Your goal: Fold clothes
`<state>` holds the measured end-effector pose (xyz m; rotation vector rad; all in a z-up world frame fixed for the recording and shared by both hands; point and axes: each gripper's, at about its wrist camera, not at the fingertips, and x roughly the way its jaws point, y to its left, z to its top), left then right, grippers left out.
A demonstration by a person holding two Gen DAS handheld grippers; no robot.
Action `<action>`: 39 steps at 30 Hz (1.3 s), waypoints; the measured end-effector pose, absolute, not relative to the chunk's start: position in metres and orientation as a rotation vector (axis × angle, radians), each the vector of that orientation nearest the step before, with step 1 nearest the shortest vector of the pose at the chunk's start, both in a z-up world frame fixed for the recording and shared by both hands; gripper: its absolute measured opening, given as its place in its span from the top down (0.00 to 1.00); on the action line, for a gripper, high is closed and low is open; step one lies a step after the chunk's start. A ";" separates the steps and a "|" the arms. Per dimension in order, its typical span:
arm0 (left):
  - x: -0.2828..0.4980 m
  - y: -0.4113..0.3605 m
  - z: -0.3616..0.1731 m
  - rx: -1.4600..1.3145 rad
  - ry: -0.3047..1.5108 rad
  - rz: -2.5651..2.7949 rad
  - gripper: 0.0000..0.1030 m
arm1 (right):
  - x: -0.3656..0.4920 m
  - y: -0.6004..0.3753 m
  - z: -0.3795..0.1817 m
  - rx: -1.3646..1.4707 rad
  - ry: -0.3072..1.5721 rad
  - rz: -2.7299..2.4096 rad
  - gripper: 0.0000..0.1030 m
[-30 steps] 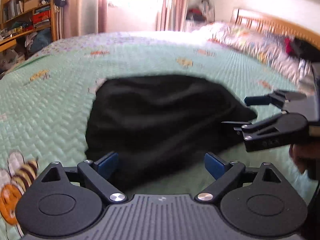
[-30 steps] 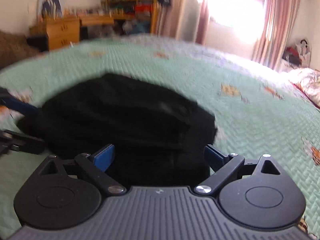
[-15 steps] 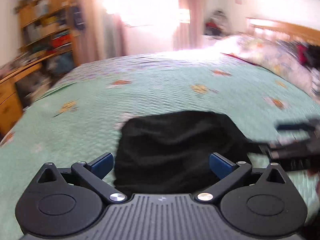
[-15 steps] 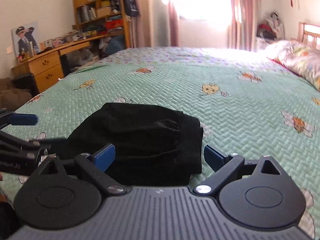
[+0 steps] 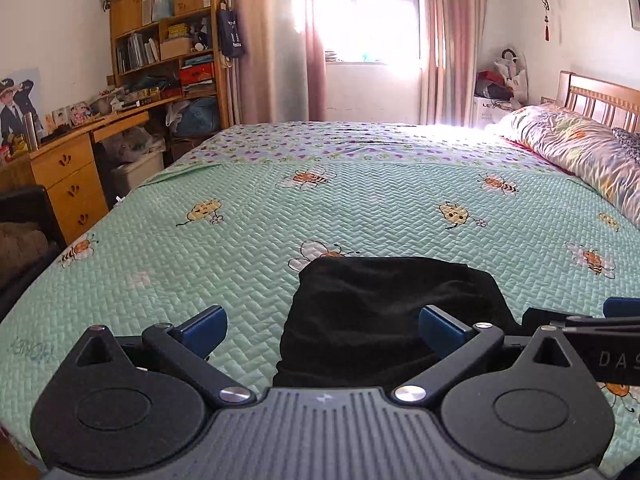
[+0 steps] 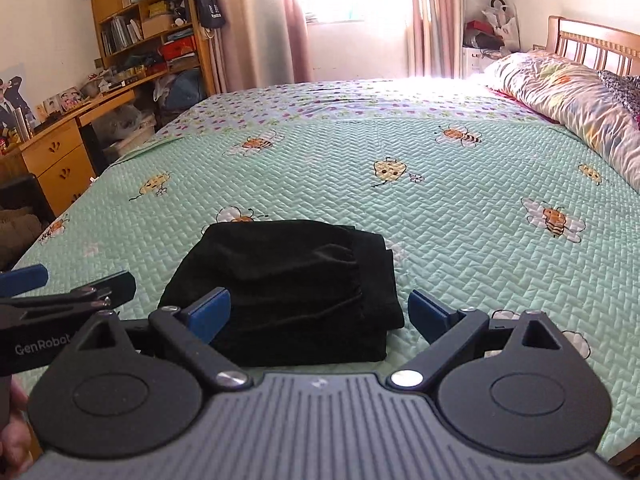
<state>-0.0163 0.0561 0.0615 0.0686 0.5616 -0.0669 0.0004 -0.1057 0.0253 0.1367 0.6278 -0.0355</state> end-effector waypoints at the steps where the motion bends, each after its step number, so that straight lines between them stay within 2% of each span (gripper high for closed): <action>1: -0.016 0.056 0.061 0.070 0.565 -0.063 0.01 | 0.000 -0.105 0.026 0.126 0.627 -0.040 0.07; 39: 0.022 0.055 0.017 0.101 0.682 -0.049 0.01 | 0.025 -0.101 -0.005 0.072 0.697 -0.013 0.07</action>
